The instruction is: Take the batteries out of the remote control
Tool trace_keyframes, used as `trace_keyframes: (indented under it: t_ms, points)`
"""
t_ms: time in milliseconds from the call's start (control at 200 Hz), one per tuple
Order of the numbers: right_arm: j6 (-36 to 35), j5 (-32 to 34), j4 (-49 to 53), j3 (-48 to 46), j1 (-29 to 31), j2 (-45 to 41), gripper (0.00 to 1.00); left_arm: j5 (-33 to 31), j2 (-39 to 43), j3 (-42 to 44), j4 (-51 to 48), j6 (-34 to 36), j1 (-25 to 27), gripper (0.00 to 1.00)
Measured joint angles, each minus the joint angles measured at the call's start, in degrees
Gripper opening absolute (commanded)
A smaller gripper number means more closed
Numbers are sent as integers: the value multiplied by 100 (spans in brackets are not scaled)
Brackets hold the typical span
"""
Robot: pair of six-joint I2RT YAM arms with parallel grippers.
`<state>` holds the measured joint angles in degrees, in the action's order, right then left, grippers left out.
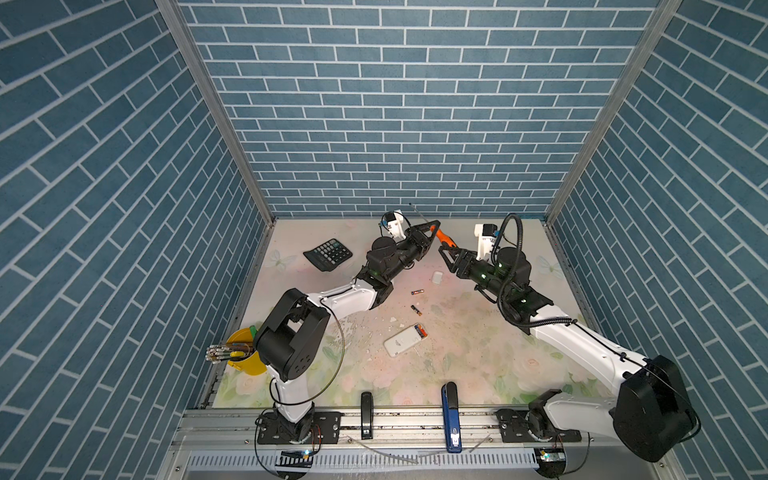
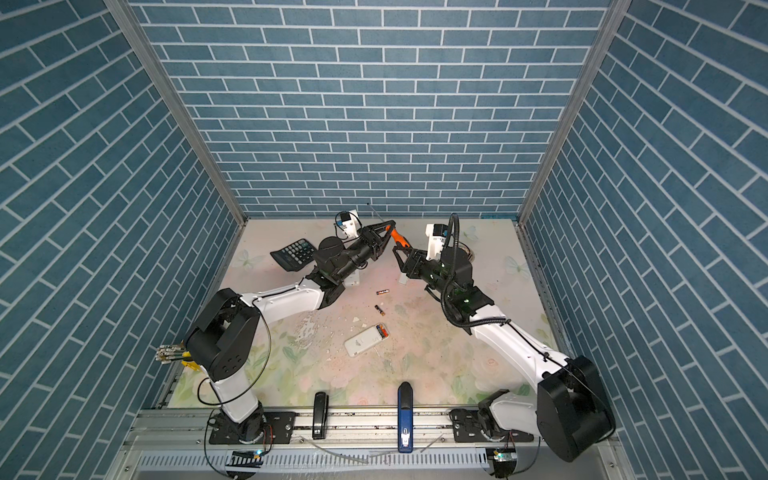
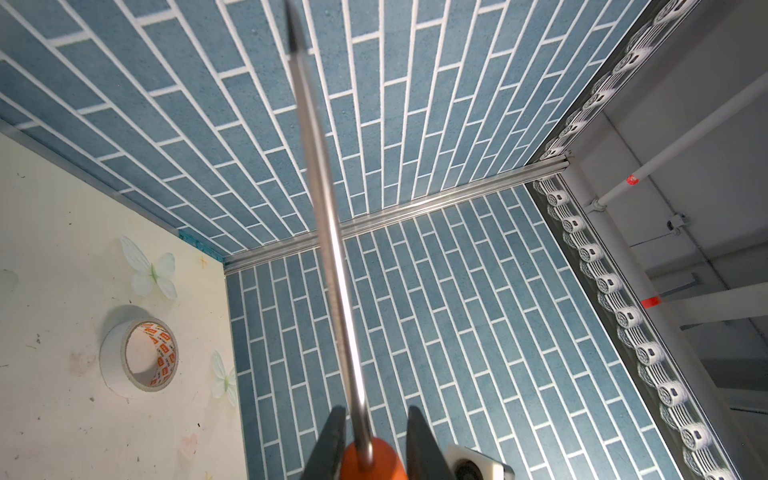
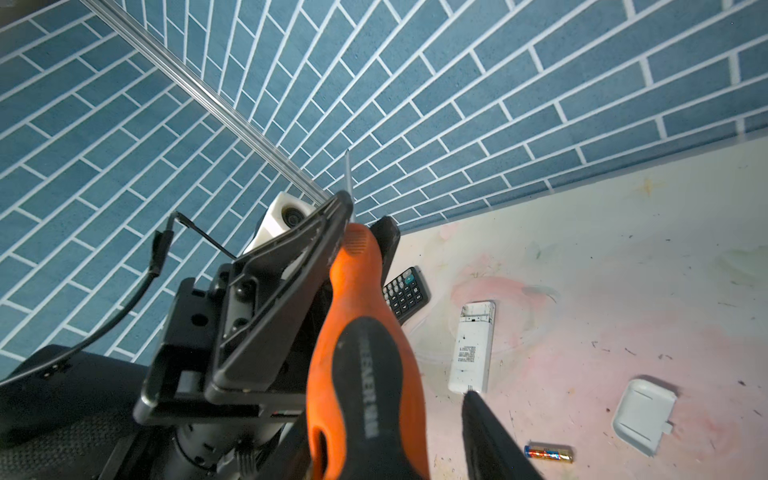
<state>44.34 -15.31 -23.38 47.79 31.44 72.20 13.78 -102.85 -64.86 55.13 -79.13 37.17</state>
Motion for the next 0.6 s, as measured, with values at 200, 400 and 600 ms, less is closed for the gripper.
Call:
trace_keyframes:
  t_ms: [200, 400, 600]
  points:
    - [24, -9, -72, 50, 0, 2, 47, 61, 9, 61, 7, -37, 74, 0]
    - [22, -46, -59, 234, -20, 96, 45, 76, 7, 61, 35, -136, 203, 0]
    - [13, -37, -55, 315, -59, 125, 40, 42, 4, 85, 111, -179, 238, 0]
